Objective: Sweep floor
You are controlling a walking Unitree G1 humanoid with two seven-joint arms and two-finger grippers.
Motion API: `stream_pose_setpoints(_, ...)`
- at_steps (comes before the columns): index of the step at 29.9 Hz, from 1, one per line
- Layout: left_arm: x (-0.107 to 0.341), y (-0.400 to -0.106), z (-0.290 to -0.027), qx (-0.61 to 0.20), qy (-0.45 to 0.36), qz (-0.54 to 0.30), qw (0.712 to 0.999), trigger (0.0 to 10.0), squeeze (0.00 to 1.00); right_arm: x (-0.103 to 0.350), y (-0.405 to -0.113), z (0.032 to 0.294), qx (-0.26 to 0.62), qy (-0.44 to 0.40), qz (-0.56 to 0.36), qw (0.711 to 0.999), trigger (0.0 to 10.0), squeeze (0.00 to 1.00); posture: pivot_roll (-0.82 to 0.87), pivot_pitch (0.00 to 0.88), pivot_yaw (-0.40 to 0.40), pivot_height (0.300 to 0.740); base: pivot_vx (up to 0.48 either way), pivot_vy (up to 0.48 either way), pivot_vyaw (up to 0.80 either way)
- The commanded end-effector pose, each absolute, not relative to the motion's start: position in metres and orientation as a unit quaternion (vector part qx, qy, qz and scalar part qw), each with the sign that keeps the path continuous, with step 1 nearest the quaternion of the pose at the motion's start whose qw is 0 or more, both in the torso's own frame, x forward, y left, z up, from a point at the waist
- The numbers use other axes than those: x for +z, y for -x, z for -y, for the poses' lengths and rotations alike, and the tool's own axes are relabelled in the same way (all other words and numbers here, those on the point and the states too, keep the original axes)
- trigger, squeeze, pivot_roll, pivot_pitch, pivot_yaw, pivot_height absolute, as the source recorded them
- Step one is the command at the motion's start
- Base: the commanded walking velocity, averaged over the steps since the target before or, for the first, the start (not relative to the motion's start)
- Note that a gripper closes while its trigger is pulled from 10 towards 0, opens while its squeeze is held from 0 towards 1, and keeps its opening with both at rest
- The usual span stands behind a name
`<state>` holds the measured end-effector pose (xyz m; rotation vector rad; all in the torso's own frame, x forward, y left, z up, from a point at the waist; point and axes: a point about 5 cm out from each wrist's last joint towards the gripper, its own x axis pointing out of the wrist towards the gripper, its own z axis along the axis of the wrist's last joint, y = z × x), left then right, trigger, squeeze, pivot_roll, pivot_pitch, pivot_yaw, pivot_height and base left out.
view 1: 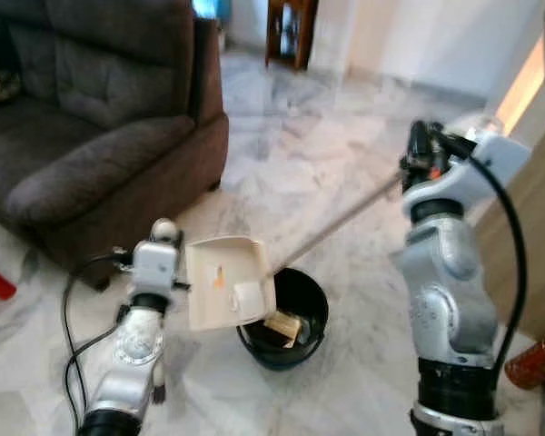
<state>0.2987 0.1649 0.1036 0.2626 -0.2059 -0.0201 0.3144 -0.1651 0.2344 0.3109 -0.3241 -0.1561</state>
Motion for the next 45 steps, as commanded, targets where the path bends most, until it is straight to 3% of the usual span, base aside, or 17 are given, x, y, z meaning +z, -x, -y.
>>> stream_pose_setpoints(1, 0.118, -0.302, -0.17, -0.004, -0.137, 0.134, 0.981, 10.0, 0.0, 0.253, -0.312, 0.157, -0.058, -0.161, 0.201, 0.964, 10.0, 0.0, 0.05, 0.0, -0.045, 0.74, 0.281, 0.0, -0.8)
stream_pose_setpoints(11, 0.119, -0.302, -0.17, -0.005, -0.136, 0.136, 0.981, 10.0, 0.0, 0.255, -0.313, 0.156, -0.054, -0.163, 0.208, 0.963, 10.0, 0.0, 0.05, 0.0, -0.044, 0.74, 0.28, 0.0, -0.71)
stream_pose_setpoints(27, 0.119, -0.301, -0.167, -0.014, -0.131, 0.14, 0.981, 10.0, 0.0, 0.259, -0.31, 0.155, -0.053, -0.138, 0.234, 0.961, 10.0, 0.0, 0.05, 0.0, -0.042, 0.74, 0.106, 0.0, 0.0)
stream_pose_setpoints(38, 0.117, -0.301, -0.165, -0.018, -0.129, 0.139, 0.982, 10.0, 0.0, 0.267, -0.298, 0.123, 0.012, -0.023, 0.295, 0.955, 10.0, 0.0, 0.05, 0.0, -0.045, 0.74, 0.0, 0.0, 0.0)
stream_pose_setpoints(45, 0.117, -0.301, -0.165, -0.017, -0.128, 0.139, 0.982, 10.0, 0.0, 0.268, -0.291, 0.104, 0.033, -0.049, 0.314, 0.948, 10.0, 0.0, 0.05, 0.0, -0.046, 0.74, 0.0, 0.0, 0.0)
